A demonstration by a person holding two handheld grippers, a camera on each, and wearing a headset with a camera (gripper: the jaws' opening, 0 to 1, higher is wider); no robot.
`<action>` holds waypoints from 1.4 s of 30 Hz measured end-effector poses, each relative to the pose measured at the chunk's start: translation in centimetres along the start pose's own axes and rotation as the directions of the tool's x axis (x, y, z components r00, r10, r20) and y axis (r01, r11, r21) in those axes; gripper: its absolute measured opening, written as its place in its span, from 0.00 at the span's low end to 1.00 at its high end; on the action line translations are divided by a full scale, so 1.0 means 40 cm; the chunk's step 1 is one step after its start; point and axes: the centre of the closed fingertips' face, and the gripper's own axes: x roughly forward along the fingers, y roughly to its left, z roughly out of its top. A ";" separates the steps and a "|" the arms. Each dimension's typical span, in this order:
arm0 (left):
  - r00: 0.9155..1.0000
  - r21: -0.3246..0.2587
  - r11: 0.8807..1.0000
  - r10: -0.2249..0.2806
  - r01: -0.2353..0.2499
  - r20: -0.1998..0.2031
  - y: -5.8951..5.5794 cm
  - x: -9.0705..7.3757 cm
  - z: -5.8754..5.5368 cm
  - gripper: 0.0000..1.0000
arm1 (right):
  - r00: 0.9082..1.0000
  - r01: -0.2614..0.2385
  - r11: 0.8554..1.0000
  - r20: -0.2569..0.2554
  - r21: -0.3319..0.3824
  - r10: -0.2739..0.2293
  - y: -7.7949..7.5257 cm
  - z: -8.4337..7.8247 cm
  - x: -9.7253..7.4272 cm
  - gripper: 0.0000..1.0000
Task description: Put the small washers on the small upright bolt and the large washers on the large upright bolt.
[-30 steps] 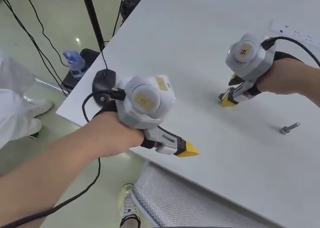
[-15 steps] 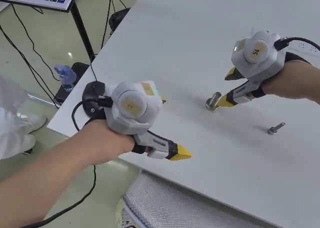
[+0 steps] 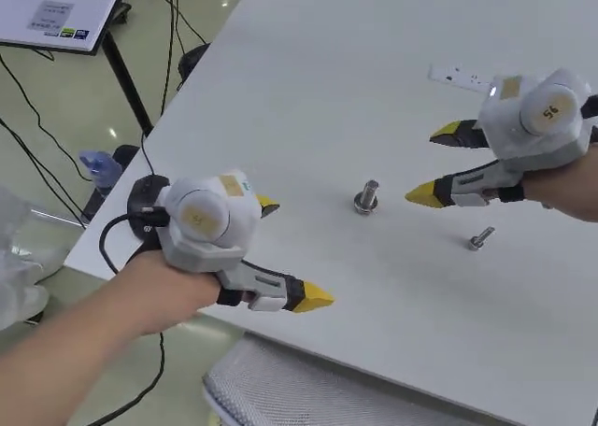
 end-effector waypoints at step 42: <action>0.994 -0.058 0.997 0.058 -0.053 0.096 -0.039 0.003 0.079 0.95 | 0.937 0.151 0.876 0.216 0.458 -0.275 0.197 -0.286 -0.238 0.96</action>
